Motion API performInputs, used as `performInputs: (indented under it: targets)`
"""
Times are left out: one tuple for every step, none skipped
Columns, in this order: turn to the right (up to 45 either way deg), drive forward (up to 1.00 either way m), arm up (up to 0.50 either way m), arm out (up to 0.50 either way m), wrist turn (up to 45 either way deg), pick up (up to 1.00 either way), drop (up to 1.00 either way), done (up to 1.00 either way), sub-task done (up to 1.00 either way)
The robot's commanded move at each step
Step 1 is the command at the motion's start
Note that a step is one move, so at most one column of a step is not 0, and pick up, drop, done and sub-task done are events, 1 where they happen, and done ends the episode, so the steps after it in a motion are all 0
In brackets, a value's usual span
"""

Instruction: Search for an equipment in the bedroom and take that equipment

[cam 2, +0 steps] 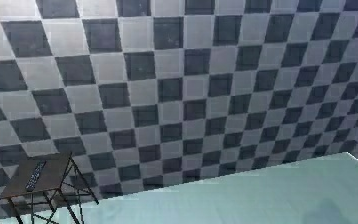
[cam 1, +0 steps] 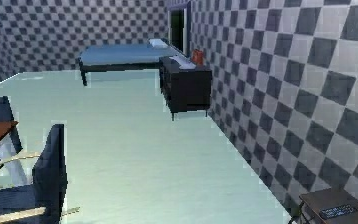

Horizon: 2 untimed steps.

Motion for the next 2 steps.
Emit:
performInputs:
  targets:
    - [45.0,0.00,0.00,0.00,0.0,0.00,0.00,0.00,0.00]
    - [30.0,0.00,0.00,0.00,0.0,0.00,0.00,0.00,0.00]
